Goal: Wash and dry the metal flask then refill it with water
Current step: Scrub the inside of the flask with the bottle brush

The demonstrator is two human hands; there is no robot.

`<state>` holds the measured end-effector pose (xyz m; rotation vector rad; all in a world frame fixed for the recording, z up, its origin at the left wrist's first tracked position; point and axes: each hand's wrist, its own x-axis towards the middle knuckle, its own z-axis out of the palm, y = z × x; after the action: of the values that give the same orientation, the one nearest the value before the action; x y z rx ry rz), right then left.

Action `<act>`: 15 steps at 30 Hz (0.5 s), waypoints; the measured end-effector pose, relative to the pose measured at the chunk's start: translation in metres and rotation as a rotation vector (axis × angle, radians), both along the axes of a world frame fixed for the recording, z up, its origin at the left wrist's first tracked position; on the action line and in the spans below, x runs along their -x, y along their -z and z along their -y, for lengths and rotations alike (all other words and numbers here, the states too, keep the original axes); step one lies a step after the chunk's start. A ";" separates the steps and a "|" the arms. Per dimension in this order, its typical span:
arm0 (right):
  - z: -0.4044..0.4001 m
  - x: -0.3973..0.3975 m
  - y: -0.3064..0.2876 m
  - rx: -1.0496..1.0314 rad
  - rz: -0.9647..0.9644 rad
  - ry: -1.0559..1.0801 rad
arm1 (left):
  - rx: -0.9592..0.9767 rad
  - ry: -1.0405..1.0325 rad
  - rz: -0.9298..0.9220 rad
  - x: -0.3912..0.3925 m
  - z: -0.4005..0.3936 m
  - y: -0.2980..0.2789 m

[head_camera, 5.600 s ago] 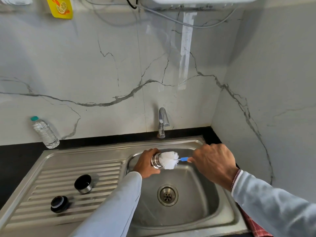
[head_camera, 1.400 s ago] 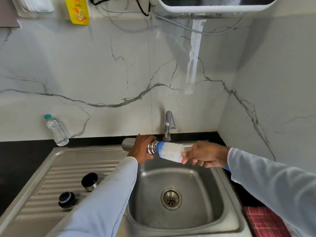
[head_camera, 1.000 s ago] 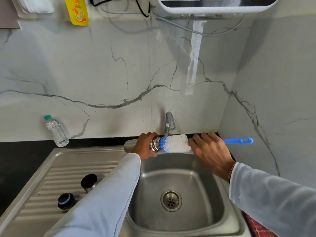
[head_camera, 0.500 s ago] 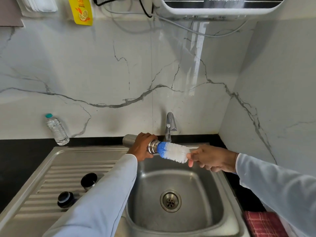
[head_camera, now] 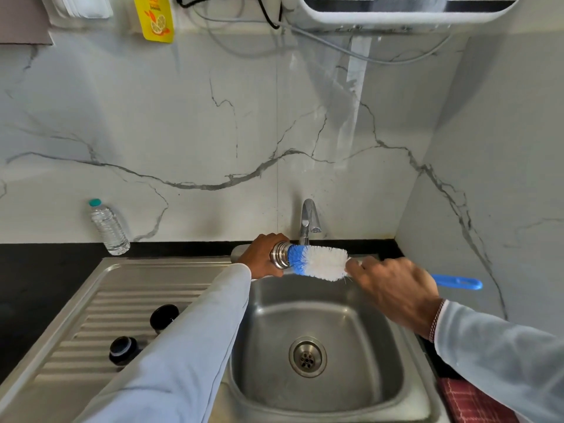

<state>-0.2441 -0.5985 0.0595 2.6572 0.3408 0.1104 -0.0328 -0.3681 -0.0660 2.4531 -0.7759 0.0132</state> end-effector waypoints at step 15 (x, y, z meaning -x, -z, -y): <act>0.027 -0.019 -0.023 -0.712 -0.302 0.208 | 0.018 -0.040 0.032 -0.009 -0.024 -0.007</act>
<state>-0.2250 -0.6259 0.0823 3.4046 0.1247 -0.2934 -0.0237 -0.3445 -0.0585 2.4564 -0.7373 0.0744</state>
